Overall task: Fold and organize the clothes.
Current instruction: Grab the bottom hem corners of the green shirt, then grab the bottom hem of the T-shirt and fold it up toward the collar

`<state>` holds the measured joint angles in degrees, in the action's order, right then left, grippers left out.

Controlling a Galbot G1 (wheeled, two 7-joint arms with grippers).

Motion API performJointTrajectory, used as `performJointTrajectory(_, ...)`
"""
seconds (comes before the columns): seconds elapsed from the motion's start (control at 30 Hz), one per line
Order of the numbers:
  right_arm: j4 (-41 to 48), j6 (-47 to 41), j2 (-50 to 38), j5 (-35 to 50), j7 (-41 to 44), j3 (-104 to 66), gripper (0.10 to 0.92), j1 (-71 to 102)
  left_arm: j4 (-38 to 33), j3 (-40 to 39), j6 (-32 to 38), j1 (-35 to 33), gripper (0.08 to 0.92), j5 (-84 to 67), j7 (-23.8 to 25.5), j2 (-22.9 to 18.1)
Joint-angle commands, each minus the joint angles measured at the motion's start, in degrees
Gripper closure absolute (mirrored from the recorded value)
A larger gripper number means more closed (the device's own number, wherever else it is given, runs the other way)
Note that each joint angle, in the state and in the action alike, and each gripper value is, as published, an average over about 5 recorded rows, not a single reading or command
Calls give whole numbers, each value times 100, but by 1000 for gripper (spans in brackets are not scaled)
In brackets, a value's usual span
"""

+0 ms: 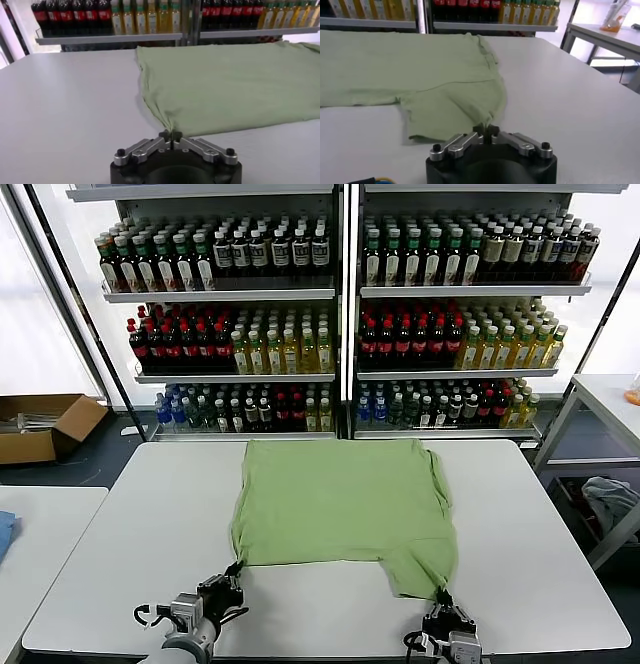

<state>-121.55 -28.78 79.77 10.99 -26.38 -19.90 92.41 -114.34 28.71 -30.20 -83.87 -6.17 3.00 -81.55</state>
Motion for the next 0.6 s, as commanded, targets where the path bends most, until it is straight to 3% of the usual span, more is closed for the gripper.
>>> performJointTrajectory(0.03,-149,156,-1,16,198,-95,918,-138,-132,-41,318,92,916,-222,-17,-10)
performJointTrajectory(0.23,-325,260,44,82,451,-355,918,-515,-267,-40,778,192,916,-420,-20,23)
performJointTrajectory(0.6,-36,135,67,97,455,-325,918,-1411,98,-103,1219,703,914,-816,-149,87)
